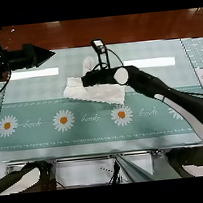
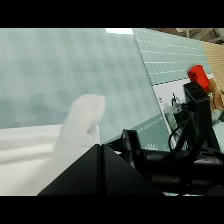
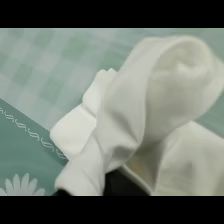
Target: Fold the shirts.
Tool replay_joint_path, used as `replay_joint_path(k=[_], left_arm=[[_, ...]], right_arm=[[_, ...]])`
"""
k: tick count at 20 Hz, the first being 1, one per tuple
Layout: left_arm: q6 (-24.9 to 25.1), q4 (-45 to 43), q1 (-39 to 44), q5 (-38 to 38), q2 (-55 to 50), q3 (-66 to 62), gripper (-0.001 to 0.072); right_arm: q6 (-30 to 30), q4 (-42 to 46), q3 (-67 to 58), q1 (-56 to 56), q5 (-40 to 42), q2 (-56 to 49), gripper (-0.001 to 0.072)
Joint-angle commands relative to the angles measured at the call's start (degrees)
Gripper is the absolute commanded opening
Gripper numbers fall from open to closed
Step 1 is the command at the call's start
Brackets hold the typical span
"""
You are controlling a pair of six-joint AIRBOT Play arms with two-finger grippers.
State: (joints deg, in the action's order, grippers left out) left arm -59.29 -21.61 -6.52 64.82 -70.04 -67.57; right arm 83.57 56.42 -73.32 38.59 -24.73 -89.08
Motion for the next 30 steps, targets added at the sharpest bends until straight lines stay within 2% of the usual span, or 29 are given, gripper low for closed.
replay_joint_path(k=[1,2,3,4,7,9,11,14,15,16,17,18,19,20,22,23,30], left_arm=[[0.09,-1.7,-0.24,1.68,0.31,0.11,0.0027],[0.07,-3.06,-0.22,1.7,0.31,0.11,0.0027],[0.07,-4.31,-0.24,1.7,0.31,0.11,0.0027],[0.07,-5.84,-0.28,1.64,0.28,0.11,0.0027],[0.04,-9.62,-0.37,0.96,0.31,0.11,0.0027],[0.04,-10.6,-0.57,1.01,0.31,0.11,0.0028],[0.04,-10.6,-1.73,1.09,0.31,0.09,0.0028],[0.04,-10.58,-5.99,2.47,0.33,0.07,0.0028],[0.04,-10.6,-7.8,3.72,0.33,0.09,0.0028],[0.02,-10.6,-9.42,5.09,0.33,0.09,0.0028],[-0.66,-10.62,-11.02,6.27,0.31,0.11,0.0033],[-2.1,-10.62,-12.2,6.84,0.31,0.11,0.0106],[-3.23,-10.62,-13.2,7.34,0.31,0.11,0.0215],[-3.23,-10.62,-13.81,8.0,0.31,0.11,0.0257],[-3.21,-10.62,-14.16,9.31,0.31,0.11,0.0264],[-3.19,-10.62,-14.14,9.73,0.31,0.11,0.0264],[-3.65,-10.6,-14.03,10.91,0.31,0.11,0.0262]], right_arm=[[0.0,-7.76,-0.07,3.41,7.89,-4.09,0.0272],[-0.02,-8.02,-0.07,4.15,8.02,-4.35,0.0401],[-0.09,-7.96,-0.07,4.59,7.93,-4.37,0.047],[-0.04,-8.11,-0.07,4.7,7.13,-4.13,0.0495],[-0.04,-4.46,-0.07,1.2,0.39,-1.25,0.0493],[0.0,1.49,-0.07,-4.04,-8.04,2.27,0.0493],[0.48,12.28,-0.07,-10.75,-21.29,6.49,0.0492],[4.33,37.2,0.13,-21.49,-45.59,10.38,0.0467],[4.09,40.89,1.03,-25.22,-50.49,10.36,0.0457],[3.34,39.12,3.39,-29.51,-52.09,10.36,0.0458],[2.93,33.05,6.21,-33.29,-51.3,10.34,0.0481],[2.64,23.32,9.81,-36.83,-47.89,10.34,0.0569],[1.92,13.42,13.09,-39.36,-43.28,10.32,0.0607],[-0.15,3.21,16.44,-41.07,-37.44,10.32,0.0607],[-3.21,-11.02,21.55,-41.22,-25.97,10.16,0.0607],[-4.13,-15.21,23.17,-40.19,-22.08,9.57,0.0607],[-18.25,-41.59,24.04,-26.45,-11.72,-1.2,0.0605]])
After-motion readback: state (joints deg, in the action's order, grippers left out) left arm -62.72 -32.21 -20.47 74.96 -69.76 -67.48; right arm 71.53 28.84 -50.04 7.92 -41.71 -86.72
